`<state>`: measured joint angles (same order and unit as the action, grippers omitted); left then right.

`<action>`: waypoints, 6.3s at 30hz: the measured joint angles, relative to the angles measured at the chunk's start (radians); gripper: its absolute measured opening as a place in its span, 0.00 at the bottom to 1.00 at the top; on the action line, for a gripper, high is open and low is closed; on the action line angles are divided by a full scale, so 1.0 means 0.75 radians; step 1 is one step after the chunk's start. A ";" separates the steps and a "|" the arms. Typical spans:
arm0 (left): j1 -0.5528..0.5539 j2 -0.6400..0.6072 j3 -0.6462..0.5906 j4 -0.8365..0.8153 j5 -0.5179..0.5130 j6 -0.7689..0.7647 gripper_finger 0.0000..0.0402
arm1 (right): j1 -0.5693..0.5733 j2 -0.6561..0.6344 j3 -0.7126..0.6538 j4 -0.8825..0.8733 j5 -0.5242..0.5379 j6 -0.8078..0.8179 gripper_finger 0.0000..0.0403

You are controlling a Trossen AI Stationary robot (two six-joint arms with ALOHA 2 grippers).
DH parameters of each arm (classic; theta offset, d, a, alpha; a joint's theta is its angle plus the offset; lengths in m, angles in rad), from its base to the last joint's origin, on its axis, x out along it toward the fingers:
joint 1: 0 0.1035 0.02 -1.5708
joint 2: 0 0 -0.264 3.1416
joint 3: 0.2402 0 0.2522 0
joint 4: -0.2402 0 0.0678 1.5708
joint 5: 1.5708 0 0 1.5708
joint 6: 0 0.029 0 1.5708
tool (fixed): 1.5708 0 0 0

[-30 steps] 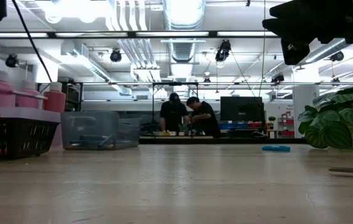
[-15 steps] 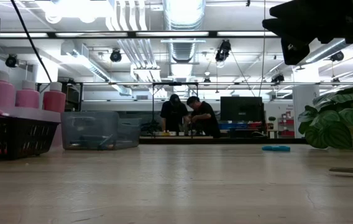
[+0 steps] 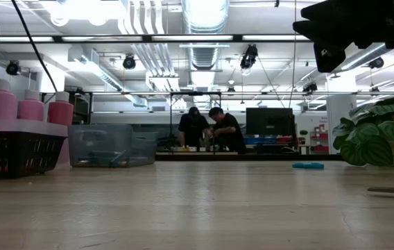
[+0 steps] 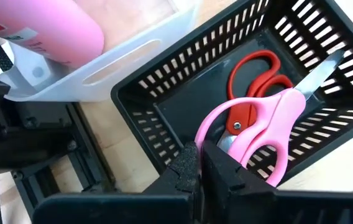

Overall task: Pick & Place Paint Supplies
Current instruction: Put the pink scissors into the black basket, then put the blue scissors into the black basket

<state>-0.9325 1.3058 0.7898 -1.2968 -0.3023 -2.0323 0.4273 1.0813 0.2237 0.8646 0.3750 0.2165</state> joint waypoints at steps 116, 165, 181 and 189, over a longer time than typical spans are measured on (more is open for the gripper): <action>0.625 -0.041 0.117 1.622 0.125 2.431 0.35 | 0.003 0.000 0.000 -0.100 -0.023 0.570 0.27; 0.626 -0.041 0.117 1.609 0.125 2.427 0.35 | -0.659 0.461 0.741 -2.120 -0.353 -0.542 0.27; 0.626 -0.041 0.117 1.593 0.125 2.431 0.35 | -0.767 0.648 0.739 -2.059 -0.448 -0.639 0.27; 0.626 -0.041 0.117 1.580 0.125 2.430 0.35 | -0.799 0.656 0.739 -2.051 -0.501 -0.629 0.27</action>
<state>-0.4633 1.2751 0.8776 -0.1118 -0.2086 -0.2096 -0.1722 1.5734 0.7778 -0.6736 -0.0005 -0.2555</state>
